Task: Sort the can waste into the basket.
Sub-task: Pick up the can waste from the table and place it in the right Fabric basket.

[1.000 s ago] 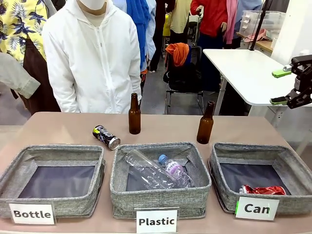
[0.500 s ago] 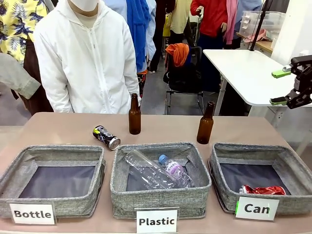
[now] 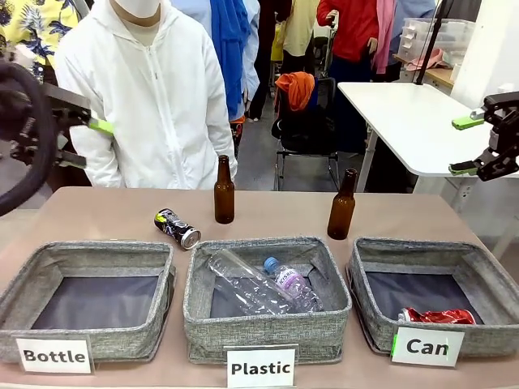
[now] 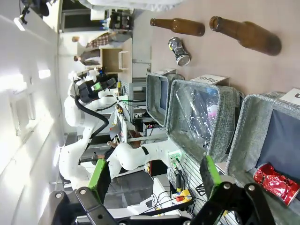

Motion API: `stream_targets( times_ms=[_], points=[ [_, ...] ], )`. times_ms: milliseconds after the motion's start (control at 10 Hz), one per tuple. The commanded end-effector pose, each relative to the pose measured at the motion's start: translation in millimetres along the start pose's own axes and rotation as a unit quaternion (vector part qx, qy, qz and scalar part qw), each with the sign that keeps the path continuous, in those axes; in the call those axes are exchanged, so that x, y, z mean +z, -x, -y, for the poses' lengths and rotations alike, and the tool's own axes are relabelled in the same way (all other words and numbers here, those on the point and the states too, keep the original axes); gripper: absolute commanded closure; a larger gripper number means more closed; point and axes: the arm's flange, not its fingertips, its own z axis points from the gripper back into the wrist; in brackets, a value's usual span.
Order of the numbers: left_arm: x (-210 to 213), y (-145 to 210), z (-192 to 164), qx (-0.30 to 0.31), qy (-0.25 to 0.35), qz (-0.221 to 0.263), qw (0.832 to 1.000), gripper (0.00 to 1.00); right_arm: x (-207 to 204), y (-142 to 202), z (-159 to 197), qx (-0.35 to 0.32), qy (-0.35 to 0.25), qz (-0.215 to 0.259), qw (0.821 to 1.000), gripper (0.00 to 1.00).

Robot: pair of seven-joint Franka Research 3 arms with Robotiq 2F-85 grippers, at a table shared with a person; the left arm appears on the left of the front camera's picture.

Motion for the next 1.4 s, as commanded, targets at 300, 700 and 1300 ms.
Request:
stream_targets(
  times_ms=[300, 700, 1300],
  points=[
    [-59, -25, -27, -0.089, -0.185, -0.080, 0.975, 0.00, 3, 0, -1, 0.012, 0.001, -0.006, 1.000, 0.00],
    [-81, -34, -33, -0.078, -0.269, -0.027, 0.960, 0.00, 3, 0, -1, 0.012, 0.001, -0.006, 1.000, 0.00],
    [-105, -49, -29, -0.259, -0.205, -0.107, 0.938, 0.00, 3, 0, -1, 0.012, 0.001, -0.006, 1.000, 0.00]
  ],
)
